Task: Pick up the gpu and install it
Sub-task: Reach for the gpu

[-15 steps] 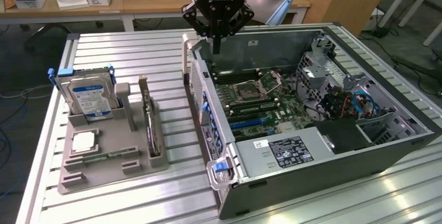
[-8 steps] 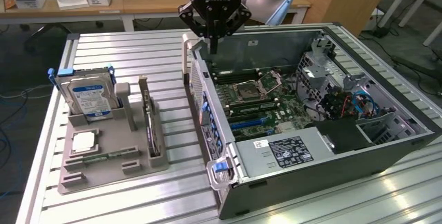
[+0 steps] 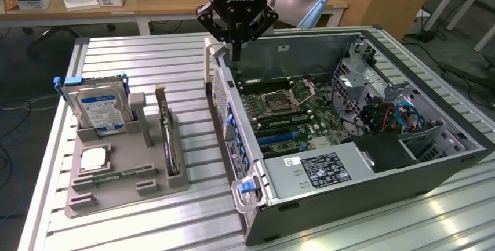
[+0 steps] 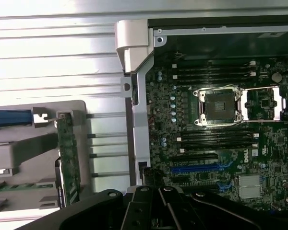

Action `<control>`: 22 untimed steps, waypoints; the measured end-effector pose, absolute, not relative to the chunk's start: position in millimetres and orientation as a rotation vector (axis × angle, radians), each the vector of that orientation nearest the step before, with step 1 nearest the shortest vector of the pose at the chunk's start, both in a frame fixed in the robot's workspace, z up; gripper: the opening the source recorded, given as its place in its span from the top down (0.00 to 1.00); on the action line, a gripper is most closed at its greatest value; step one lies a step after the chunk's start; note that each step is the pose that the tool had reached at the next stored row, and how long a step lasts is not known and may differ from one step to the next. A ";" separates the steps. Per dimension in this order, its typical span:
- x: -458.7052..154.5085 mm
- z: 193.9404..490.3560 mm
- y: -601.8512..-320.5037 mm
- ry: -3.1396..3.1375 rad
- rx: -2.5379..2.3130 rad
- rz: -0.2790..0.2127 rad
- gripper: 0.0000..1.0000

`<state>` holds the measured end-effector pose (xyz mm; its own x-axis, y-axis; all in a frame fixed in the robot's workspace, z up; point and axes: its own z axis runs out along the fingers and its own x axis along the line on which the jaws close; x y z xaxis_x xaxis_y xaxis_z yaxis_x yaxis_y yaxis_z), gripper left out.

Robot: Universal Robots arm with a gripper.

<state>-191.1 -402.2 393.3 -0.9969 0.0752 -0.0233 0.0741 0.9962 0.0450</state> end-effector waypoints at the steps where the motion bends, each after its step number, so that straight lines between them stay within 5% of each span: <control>1: -191.8 393.2 -402.3 3.114 0.117 0.069 0.90; 22: -207.6 393.1 -403.2 3.114 0.117 0.069 0.90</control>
<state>-207.6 -403.2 393.1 -0.9969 0.0753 -0.0234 0.0742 0.9962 0.0451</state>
